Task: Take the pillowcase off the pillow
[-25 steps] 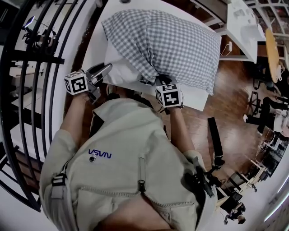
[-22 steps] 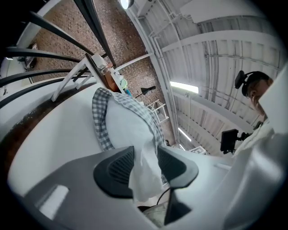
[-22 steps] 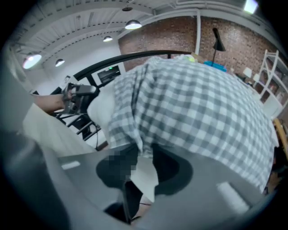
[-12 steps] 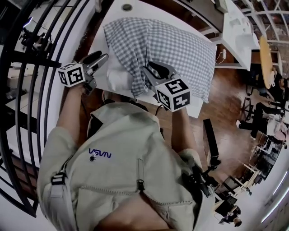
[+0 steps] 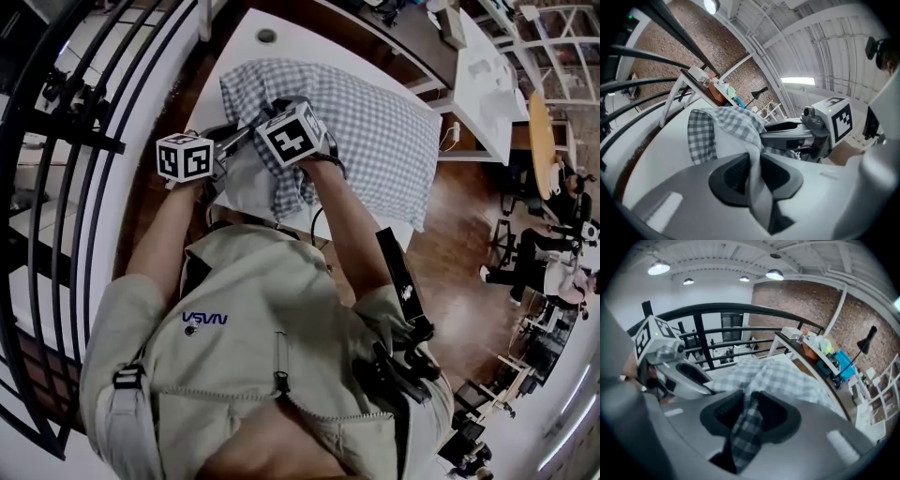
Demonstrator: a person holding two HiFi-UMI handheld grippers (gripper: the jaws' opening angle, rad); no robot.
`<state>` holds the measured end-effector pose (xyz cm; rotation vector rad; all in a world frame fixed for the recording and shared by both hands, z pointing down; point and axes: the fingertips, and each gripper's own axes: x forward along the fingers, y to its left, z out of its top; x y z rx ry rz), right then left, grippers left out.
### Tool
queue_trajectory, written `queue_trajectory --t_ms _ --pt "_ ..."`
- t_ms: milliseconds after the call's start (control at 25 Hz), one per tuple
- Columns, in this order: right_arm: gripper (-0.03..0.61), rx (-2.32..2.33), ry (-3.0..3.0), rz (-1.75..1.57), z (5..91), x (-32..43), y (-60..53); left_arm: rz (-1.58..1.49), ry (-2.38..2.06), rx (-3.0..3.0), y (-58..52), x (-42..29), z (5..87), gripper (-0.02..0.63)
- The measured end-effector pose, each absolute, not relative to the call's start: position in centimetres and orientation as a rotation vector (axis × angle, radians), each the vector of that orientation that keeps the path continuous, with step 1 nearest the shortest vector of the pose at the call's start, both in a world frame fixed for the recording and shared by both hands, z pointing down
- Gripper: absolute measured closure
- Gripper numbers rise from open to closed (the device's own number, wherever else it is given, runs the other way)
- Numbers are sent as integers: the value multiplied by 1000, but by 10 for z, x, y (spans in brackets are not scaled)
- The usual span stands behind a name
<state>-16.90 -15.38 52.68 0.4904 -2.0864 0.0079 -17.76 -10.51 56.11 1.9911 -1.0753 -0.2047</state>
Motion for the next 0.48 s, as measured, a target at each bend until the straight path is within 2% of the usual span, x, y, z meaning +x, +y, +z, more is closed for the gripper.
queue_trajectory --t_ms 160,320,480 --pt "563 522 -2101 -107 503 -172 -161 -124 -1166 2070 -100 -176 544 571" --pt "572 679 -2142 -218 460 -163 -197 -25 -1220 2160 -91 -177 529 574" --pt "572 867 -2109 -228 434 -120 -249 -9 -1241 2211 -72 -180 523 575"
